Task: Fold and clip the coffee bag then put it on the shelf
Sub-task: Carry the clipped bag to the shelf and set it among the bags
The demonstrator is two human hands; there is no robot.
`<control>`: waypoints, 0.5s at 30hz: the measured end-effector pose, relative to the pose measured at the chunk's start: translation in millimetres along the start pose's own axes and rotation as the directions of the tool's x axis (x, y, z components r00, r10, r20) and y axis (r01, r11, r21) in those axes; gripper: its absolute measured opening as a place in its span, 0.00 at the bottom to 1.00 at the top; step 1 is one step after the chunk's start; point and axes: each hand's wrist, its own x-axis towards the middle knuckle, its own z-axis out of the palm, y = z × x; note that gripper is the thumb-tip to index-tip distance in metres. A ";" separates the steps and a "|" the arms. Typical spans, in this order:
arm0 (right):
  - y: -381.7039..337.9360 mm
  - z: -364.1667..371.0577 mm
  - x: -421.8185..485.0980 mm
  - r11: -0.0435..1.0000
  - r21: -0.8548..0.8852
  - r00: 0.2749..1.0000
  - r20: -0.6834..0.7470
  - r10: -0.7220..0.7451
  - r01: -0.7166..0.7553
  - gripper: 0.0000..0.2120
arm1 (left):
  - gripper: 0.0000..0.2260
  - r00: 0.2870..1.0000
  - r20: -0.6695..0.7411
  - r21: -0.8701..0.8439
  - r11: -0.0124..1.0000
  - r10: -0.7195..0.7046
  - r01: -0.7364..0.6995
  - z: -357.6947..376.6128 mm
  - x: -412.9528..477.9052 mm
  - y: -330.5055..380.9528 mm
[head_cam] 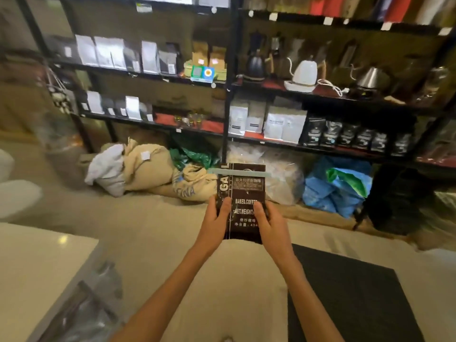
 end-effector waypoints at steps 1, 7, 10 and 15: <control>-0.2 8.2 30.6 1.000 0.004 0.999 0.039 -0.004 0.004 0.15 | 0.11 0.999 -0.034 0.005 1.000 0.003 -0.002 -5.6 25.8 -3.3; -12.4 41.7 219.0 0.997 -0.063 0.953 0.303 -0.020 0.041 0.21 | 0.16 0.988 -0.155 0.032 0.999 0.007 -0.002 -42.9 198.3 -7.1; -33.5 49.4 322.7 0.980 -0.138 0.961 0.256 -0.107 0.146 0.21 | 0.19 0.985 -0.169 0.088 0.996 0.033 -0.019 -66.1 279.7 -4.5; -77.0 109.6 498.5 0.891 -0.237 0.885 0.365 -0.288 0.388 0.22 | 0.15 0.966 -0.257 0.094 0.996 0.022 0.002 -117.7 401.7 -10.2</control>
